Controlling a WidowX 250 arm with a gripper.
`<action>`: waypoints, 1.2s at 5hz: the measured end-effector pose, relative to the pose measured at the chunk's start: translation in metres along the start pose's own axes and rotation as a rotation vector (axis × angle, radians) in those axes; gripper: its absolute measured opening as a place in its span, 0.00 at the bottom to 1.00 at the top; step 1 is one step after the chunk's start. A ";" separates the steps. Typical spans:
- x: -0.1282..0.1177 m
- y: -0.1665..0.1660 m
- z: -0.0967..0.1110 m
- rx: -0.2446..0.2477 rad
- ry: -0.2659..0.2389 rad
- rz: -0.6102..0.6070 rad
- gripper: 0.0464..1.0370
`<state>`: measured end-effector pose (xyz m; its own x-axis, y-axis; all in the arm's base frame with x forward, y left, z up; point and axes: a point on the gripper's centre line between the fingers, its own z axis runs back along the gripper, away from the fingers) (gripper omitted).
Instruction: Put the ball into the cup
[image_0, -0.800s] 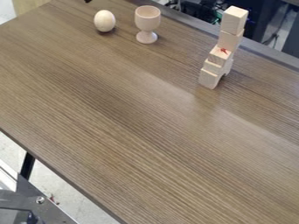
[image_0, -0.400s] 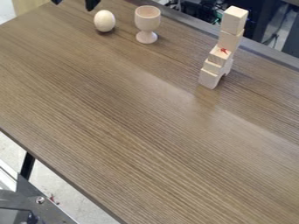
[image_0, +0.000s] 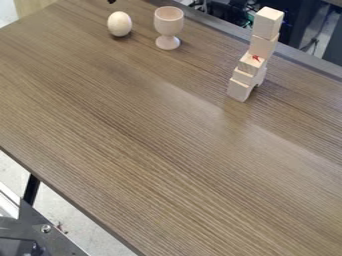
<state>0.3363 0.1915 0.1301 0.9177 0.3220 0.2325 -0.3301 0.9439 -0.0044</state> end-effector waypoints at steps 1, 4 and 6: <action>0.021 0.002 -0.016 -0.003 -0.002 0.040 0.96; 0.067 0.001 -0.067 -0.034 0.058 0.029 0.96; 0.068 0.000 -0.078 -0.016 0.091 0.022 0.96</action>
<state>0.4158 0.2193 0.0698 0.9267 0.3477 0.1426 -0.3479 0.9372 -0.0239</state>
